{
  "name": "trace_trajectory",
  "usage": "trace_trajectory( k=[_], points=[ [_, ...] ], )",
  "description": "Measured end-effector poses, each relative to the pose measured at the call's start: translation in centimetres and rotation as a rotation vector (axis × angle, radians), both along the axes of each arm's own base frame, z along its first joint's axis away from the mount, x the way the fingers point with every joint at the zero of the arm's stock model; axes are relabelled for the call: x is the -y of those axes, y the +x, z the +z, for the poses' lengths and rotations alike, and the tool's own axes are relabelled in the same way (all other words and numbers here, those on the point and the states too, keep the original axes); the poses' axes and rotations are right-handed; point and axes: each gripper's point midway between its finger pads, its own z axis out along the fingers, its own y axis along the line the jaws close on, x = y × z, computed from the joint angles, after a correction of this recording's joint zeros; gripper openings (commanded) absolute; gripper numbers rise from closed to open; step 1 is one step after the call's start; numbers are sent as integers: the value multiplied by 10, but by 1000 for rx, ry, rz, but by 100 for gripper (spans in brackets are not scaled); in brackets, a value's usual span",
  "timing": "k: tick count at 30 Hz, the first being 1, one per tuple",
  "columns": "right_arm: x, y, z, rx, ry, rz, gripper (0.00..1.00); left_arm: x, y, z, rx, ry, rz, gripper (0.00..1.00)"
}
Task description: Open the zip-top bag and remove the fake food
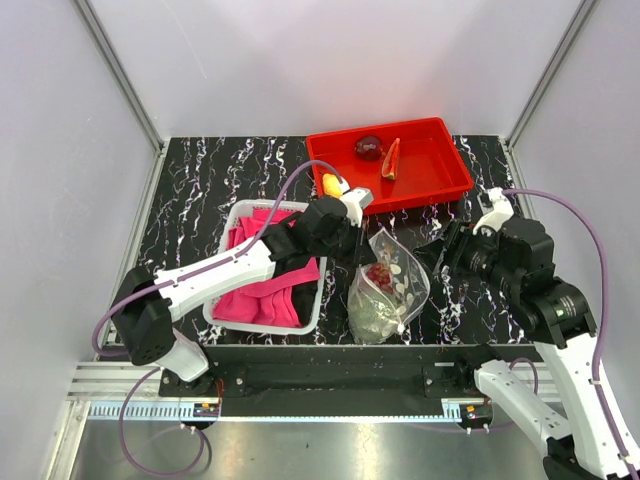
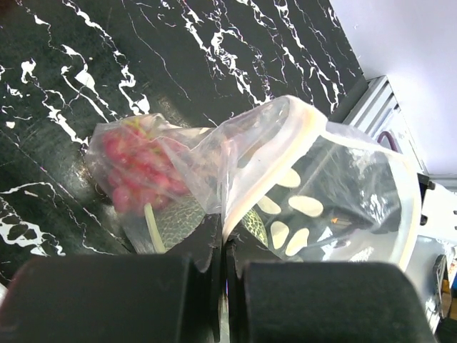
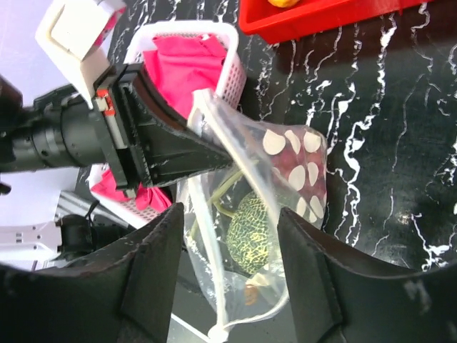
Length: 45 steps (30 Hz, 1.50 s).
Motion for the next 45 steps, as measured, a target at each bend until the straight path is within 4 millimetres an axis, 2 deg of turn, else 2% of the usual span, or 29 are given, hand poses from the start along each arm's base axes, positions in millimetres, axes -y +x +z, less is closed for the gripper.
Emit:
trace_trajectory(
  k=[2,4,8,11,13,20,25,31,34,37,41,45],
  points=[
    [-1,-3,2,6,4,15,68,1,0,1,0,-7,2,0],
    [-4,-3,-5,-16,2,29,69,2,1,3,5,-15,3,0],
    [-8,-4,-38,-116,-13,45,73,3,2,6,12,-26,4,0],
    [-7,-7,-60,-180,-30,40,73,4,3,7,13,-31,4,0],
    [-4,-10,-66,-203,-38,31,72,4,3,7,13,-32,4,0],
    [2,-13,-39,-108,-34,17,69,4,2,7,13,-33,4,0],
    [-3,-11,-29,-101,-39,51,49,5,3,8,11,-38,7,0],
    [-20,-13,1,-56,17,158,43,6,5,11,7,-55,16,0],
    [-30,-18,2,-67,53,217,38,8,6,14,7,-69,21,0],
    [-43,-16,-17,-146,86,265,31,10,6,14,3,-92,29,0],
    [-48,-11,-48,-246,93,263,29,9,3,12,-18,-118,37,0],
    [-52,-4,-62,-290,98,257,27,13,1,12,-48,-164,45,0]
  ],
)
